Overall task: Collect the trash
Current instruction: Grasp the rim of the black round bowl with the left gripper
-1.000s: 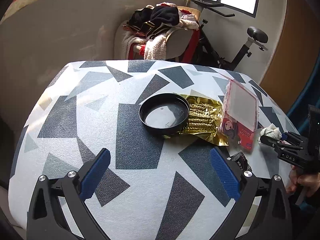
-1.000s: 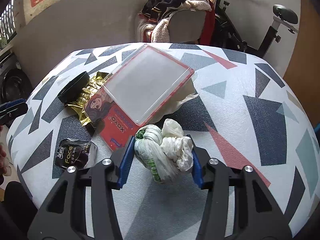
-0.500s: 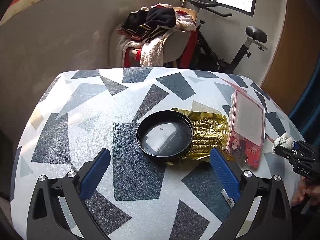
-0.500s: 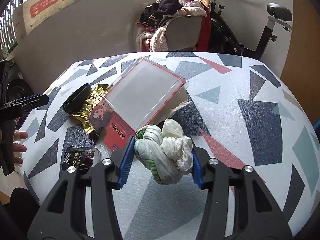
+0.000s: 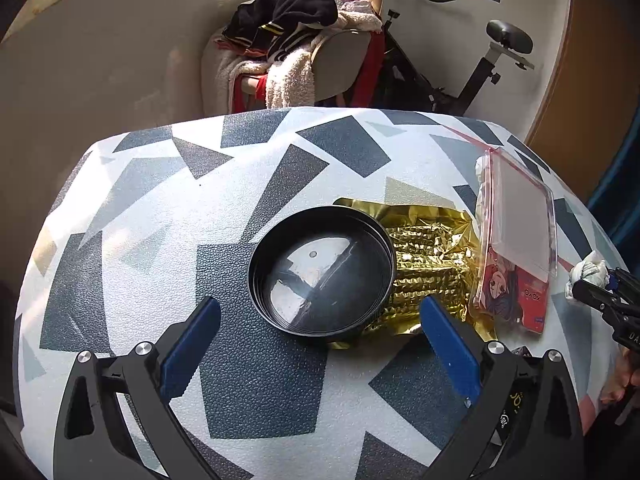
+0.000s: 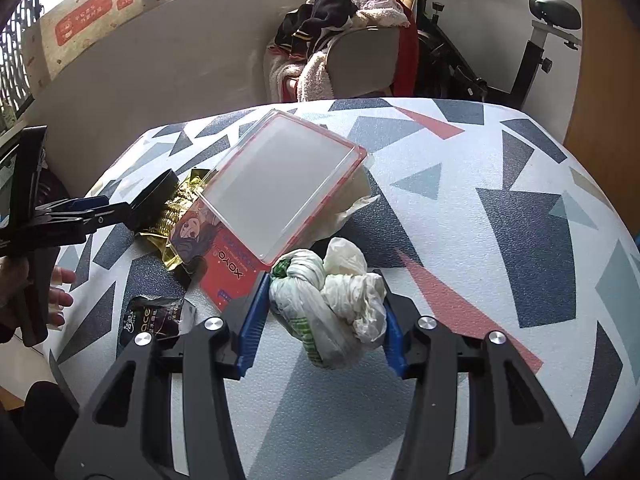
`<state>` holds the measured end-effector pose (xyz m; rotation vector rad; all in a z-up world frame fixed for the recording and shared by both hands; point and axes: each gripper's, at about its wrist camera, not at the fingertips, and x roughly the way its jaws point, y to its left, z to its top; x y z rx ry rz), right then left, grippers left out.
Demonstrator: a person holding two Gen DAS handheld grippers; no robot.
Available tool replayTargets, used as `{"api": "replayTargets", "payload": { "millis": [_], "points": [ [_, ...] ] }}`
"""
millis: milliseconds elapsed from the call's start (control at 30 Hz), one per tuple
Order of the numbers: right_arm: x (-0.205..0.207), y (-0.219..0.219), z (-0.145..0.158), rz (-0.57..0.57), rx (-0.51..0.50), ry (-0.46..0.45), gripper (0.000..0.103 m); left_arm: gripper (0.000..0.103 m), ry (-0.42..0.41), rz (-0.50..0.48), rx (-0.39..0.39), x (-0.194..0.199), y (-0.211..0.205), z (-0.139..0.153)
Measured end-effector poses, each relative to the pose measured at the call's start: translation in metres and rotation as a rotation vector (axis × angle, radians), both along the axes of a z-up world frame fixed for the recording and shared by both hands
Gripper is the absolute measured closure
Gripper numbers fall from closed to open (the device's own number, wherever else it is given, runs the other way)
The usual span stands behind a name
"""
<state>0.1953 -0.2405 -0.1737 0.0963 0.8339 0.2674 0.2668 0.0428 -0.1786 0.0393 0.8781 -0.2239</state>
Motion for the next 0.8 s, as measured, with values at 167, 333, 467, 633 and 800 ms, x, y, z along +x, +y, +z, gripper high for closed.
{"api": "replayTargets", "payload": {
  "millis": [167,333,467,633,800],
  "points": [
    [0.002,-0.002,-0.002,0.002,0.009,0.006,0.052,0.006,0.016,0.018,0.030,0.014,-0.003,-0.007],
    [0.004,-0.003,-0.004,0.005,0.013,0.014,0.052,0.006,0.051,0.052,-0.016,0.035,0.002,-0.014],
    [0.004,-0.002,-0.004,0.010,0.008,0.012,0.052,0.006,0.095,0.039,-0.033,0.045,0.001,-0.022],
    [0.003,-0.002,-0.002,0.007,0.016,0.012,0.052,0.012,0.093,0.028,-0.041,0.042,0.001,-0.017],
    [-0.002,-0.002,0.006,0.006,0.032,-0.002,0.052,0.012,0.066,0.017,-0.039,0.029,0.002,-0.004]
  ]
}}
